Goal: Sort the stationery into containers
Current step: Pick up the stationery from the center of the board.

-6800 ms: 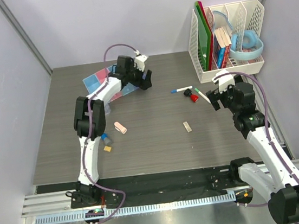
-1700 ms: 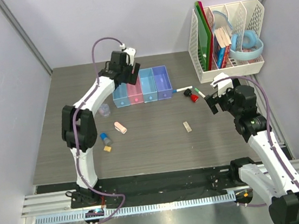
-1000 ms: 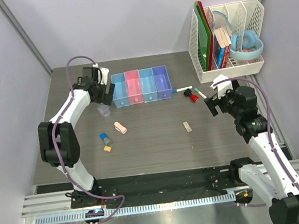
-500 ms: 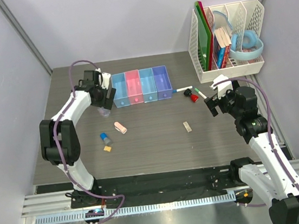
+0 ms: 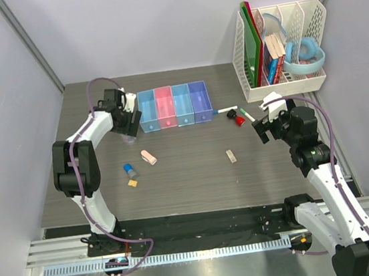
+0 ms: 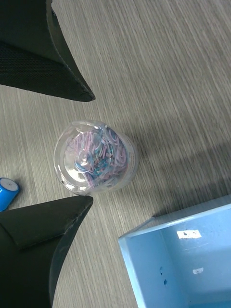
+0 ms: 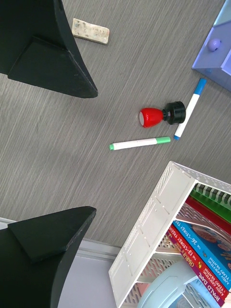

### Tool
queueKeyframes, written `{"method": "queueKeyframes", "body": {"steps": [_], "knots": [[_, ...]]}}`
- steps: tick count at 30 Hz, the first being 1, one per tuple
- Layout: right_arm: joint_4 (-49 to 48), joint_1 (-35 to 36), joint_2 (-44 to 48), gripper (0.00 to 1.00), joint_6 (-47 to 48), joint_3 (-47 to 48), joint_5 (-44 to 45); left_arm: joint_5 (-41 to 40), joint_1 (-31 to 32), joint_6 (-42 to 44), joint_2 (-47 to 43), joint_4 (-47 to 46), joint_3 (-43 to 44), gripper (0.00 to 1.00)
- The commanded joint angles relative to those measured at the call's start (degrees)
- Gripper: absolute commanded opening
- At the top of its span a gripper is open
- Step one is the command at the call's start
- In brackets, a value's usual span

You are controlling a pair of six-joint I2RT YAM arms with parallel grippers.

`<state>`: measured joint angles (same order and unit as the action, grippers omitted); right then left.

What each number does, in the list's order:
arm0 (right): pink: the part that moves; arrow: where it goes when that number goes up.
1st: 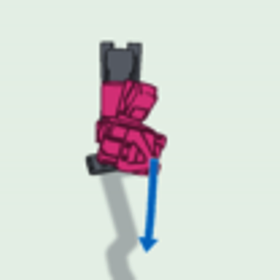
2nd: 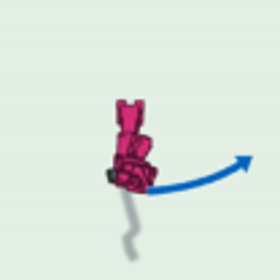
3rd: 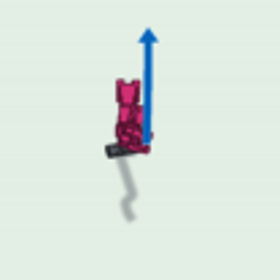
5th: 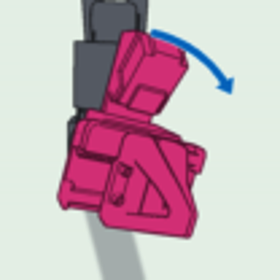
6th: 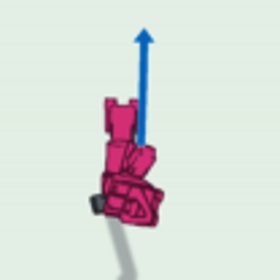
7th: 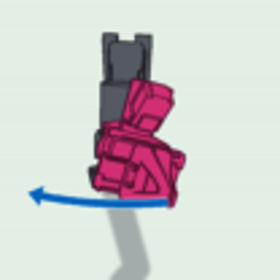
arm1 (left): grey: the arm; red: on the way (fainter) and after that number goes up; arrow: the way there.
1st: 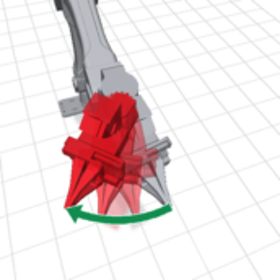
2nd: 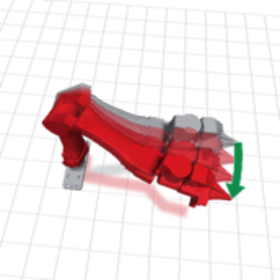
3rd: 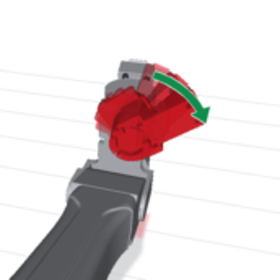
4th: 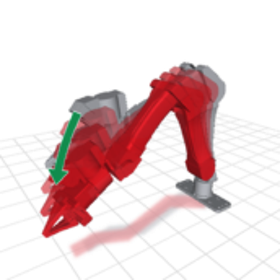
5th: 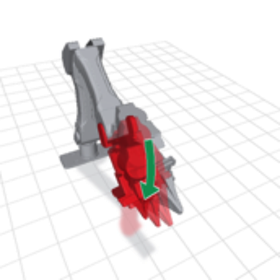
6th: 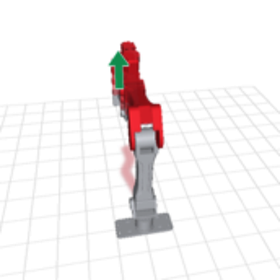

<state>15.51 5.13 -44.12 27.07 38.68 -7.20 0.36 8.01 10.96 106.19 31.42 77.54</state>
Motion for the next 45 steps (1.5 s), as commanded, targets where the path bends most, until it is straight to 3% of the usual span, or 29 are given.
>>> {"method": "queueKeyframes", "body": {"steps": [1, 16, 29, 34, 45], "knots": [[-1.01, 0.15, 0.44, 1.0, 0.0, 1.31, -0.36, 2.19, -0.45, 0.11, 1.12, -1.54, 0.69, 0.78], [-1.01, 0.15, 0.7, 1.0, 0.0, 1.14, -0.18, 3.33, -0.54, -0.15, 1.56, -1.98, 0.42, 0.63], [-0.04, 0.15, 0.0, 1.0, -0.79, 3.06, -2.11, 5.79, -0.54, -0.68, -0.89, -0.48, -0.02, 0.27], [3.21, 0.15, -1.93, 1.0, -3.51, 8.5, -7.64, 8.07, -0.54, -1.2, -4.4, 0.83, 0.33, 0.16], [6.81, 0.06, -8.35, 1.0, -13.09, 19.85, -23.9, 16.31, -0.54, -0.59, -14.43, 7.34, 1.48, 0.11]]}}
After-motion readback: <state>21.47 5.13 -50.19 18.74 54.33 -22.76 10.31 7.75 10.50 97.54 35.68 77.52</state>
